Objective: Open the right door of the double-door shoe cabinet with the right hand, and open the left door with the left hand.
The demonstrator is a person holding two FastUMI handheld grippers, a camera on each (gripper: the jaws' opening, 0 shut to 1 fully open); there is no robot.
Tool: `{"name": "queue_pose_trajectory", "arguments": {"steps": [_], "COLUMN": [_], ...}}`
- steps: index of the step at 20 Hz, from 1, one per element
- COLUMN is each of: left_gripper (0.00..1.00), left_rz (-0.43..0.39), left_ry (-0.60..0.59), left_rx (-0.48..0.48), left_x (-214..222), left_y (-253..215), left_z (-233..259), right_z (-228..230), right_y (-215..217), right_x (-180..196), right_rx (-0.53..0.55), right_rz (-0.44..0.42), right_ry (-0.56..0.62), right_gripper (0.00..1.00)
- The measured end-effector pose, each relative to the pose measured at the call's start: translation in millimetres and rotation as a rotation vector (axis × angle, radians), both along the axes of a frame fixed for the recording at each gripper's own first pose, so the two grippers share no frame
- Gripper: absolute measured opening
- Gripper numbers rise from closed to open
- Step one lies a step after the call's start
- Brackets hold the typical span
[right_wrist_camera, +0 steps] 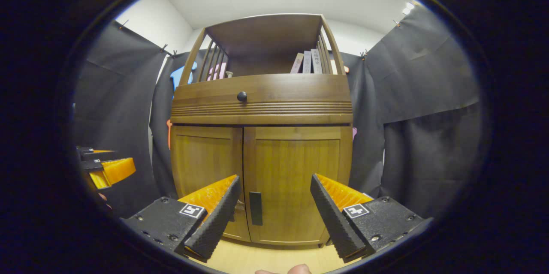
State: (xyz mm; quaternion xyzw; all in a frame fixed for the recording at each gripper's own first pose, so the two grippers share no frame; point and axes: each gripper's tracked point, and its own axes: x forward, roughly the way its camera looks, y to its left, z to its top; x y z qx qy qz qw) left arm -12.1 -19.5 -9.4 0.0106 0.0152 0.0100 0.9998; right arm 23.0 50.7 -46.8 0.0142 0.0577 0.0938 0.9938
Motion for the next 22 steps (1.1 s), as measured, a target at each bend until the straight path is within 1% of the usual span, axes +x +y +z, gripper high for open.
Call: {"name": "queue_pose_trajectory", "arguments": {"steps": [5, 9, 15, 19, 22], "left_gripper": [0.92, 0.92, 0.92, 0.92, 0.91], "left_rz": [0.033, 0.057, 0.104, 0.134, 0.171], "left_ry": [0.009, 0.039, 0.046, 0.054, 0.066], "left_rx": [0.025, 0.049, 0.051, 0.061, 0.074], "left_x": [-12.1, -19.7, -28.9, -32.7, -37.1], "left_y": [6.7, 13.0, 25.2, 33.6, 43.3], "left_z": [-2.2, -9.8, -9.5, -10.1, -12.9], "right_z": [-26.5, -55.9, -85.4, -114.0, -129.1], "right_y": [3.7, 17.6, 46.9, 62.7, 66.3], "right_x": [23.8, 31.8, 54.8, 73.5, 85.2], "right_rx": [0.03, 0.062, 0.047, 0.041, 0.043], "right_rz": [-0.01, 0.015, 0.055, 0.073, 0.068], "right_ry": [0.083, 0.169, 0.201, 0.258, 0.285], "right_gripper": [1.0, 1.0, 1.0, 1.0, 0.95]}}
